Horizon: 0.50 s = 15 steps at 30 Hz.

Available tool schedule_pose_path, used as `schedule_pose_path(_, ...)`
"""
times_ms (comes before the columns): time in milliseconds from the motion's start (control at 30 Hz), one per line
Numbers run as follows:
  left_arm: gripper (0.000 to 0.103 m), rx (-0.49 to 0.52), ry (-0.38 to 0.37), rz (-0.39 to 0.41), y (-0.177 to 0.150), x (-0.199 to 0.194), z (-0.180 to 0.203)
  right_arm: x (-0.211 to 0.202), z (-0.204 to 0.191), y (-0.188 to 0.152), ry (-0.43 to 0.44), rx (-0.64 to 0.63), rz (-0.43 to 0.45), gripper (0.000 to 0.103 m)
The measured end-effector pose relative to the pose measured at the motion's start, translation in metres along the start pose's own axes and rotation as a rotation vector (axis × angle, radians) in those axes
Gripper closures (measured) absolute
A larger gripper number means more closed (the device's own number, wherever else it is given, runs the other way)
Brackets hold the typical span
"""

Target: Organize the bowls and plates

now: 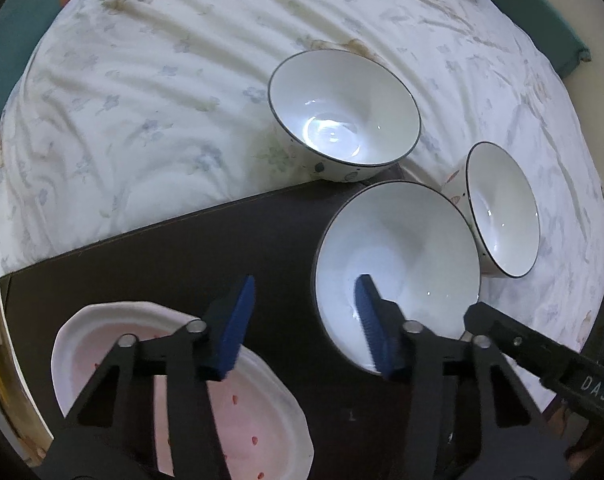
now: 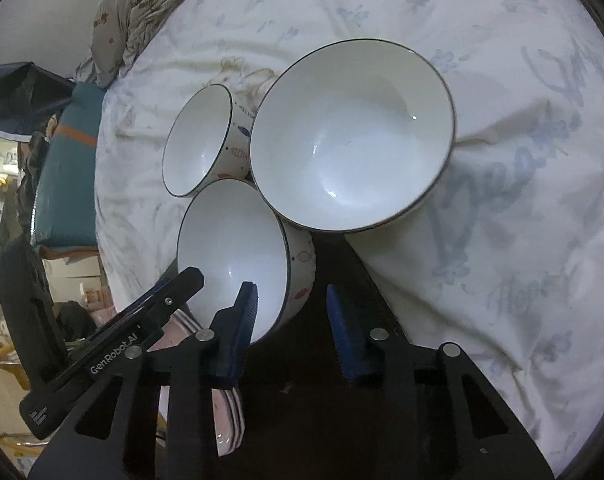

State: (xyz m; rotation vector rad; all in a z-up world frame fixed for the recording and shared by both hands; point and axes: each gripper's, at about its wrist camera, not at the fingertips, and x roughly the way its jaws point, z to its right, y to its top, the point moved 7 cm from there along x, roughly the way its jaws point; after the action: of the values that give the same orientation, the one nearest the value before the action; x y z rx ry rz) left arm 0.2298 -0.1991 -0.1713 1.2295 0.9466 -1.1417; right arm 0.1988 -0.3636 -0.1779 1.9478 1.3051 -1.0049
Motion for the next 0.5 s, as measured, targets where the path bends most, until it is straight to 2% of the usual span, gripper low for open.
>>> schedule_pose_path(67, 0.07, -0.003, 0.004, -0.015, 0.001, 0.006, -0.001, 0.006, -0.001, 0.001, -0.024, -0.009, -0.008, 0.07)
schedule_pose_path(267, 0.087, -0.023, 0.016, -0.052, 0.002, 0.019, -0.001, 0.02, -0.003, -0.004, -0.057, -0.029, -0.039, 0.079)
schedule_pose_path(400, 0.091, 0.031, 0.059, -0.043, 0.001, 0.021, 0.006, 0.022, -0.005, -0.005, -0.081, -0.054, -0.037, 0.081)
schedule_pose_path(500, 0.091, 0.011, 0.072, -0.061, -0.001, 0.027, 0.007, 0.025, -0.006, -0.005, -0.099, -0.06, -0.034, 0.081)
